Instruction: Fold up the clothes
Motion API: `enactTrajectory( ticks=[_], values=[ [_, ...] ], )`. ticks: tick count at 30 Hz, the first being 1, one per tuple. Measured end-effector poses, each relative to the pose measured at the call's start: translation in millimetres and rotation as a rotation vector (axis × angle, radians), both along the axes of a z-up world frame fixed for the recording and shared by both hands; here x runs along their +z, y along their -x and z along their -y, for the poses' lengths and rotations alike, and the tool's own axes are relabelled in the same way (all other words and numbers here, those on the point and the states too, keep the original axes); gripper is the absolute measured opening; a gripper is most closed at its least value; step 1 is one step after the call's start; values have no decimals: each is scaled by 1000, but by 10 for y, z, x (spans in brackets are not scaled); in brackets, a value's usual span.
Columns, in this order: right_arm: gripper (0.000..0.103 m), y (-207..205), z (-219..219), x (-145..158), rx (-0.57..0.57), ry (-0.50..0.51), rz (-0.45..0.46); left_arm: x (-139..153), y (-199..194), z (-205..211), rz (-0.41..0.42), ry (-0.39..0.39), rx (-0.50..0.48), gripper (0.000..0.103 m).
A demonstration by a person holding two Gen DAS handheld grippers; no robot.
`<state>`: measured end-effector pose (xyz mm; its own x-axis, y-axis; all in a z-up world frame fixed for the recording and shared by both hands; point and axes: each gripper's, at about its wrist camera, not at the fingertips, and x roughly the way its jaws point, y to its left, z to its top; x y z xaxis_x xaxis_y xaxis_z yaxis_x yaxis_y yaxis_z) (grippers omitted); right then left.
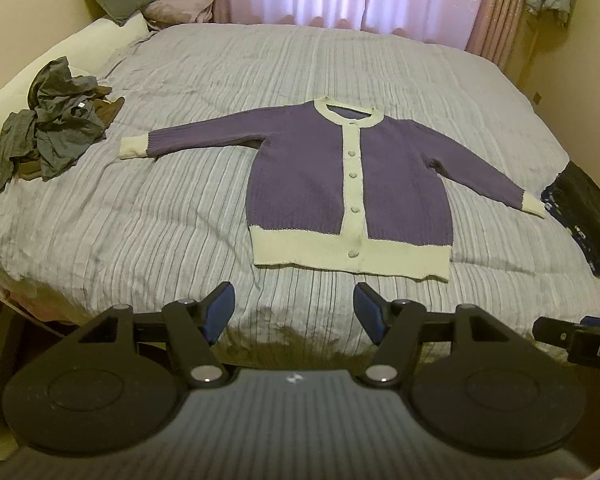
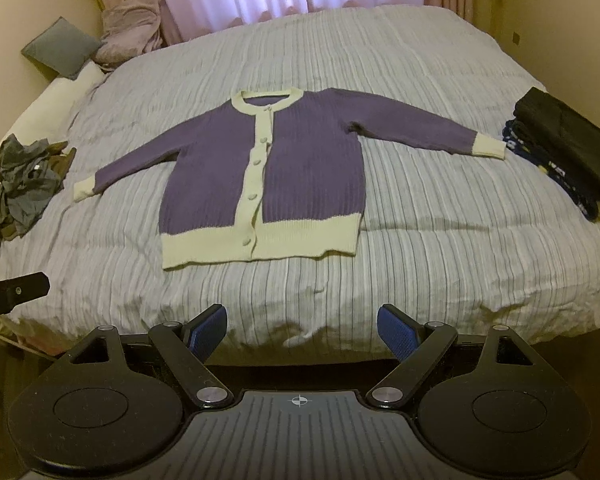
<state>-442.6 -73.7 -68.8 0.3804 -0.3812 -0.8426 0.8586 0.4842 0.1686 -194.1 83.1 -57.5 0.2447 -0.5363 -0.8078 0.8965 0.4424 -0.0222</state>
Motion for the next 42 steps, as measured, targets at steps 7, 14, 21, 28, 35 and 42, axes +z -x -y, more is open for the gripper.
enactTrajectory(
  ticks=[7,14,21,28,35,42],
  values=[
    [85,-77,-68,29,28,21,-12,-33,-54,-67,-10,-6,14,63],
    [85,-200,-117,6,66,25,-20,-61,-124,-135,-13,-17,42,63],
    [85,-321,-103,-32,107,19,-22,-74,-179,-159,-13,-21,78,63],
    [85,-351,-7,-31,137,33,-16,-68,-186,-104,-7,-11,107,64],
    [85,-321,133,-47,146,39,-13,-96,-133,21,-6,-4,114,64],
    [85,-338,369,-116,105,5,15,-171,-233,158,-30,-2,125,64]
  ],
)
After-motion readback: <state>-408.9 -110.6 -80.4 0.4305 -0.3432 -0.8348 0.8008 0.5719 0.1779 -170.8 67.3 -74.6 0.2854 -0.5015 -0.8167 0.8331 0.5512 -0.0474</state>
